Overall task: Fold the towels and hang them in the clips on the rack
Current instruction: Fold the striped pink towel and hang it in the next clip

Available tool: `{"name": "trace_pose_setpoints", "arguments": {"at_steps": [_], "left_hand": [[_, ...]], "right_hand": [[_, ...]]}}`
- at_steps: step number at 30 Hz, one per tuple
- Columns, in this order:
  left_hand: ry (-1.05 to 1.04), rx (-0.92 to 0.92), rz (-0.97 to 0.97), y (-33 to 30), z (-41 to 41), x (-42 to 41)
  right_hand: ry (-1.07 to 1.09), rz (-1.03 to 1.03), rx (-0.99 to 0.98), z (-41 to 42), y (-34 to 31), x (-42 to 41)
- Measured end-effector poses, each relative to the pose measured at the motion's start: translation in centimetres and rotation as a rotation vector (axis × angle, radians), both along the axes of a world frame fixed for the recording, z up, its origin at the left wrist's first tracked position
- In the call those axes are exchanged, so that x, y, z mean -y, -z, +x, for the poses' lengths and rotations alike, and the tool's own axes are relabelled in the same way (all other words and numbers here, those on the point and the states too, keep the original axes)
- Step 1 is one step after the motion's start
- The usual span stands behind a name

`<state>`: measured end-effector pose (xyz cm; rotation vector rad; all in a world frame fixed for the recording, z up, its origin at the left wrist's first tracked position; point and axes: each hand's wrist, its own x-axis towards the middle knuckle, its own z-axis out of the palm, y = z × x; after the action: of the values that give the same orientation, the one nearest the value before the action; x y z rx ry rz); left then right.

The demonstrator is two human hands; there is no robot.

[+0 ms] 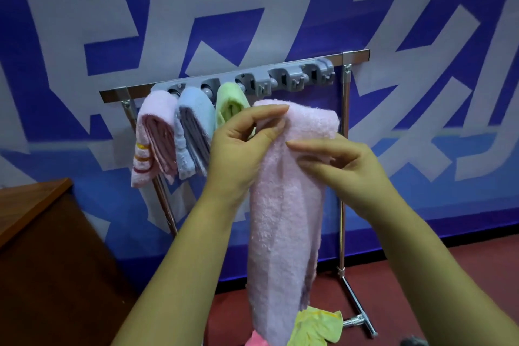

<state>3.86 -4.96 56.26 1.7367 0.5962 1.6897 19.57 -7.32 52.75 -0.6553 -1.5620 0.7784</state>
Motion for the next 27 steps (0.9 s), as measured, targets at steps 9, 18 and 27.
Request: {"name": "trace_pose_setpoints", "arguments": {"at_steps": [9,18,27], "left_hand": [[0.045,0.016,-0.081,-1.6,0.0,-2.9],[0.123,0.037,-0.182,-3.5,0.8,-5.7],[-0.114,0.021,-0.212,-3.6,0.9,-9.7]], "right_hand": [[0.054,-0.099,-0.008,0.5,-3.3,-2.0],[0.02,-0.175,0.042,2.0,-6.2,-4.4],[0.216,-0.277,0.164,0.6,-10.3,-9.2]]}}
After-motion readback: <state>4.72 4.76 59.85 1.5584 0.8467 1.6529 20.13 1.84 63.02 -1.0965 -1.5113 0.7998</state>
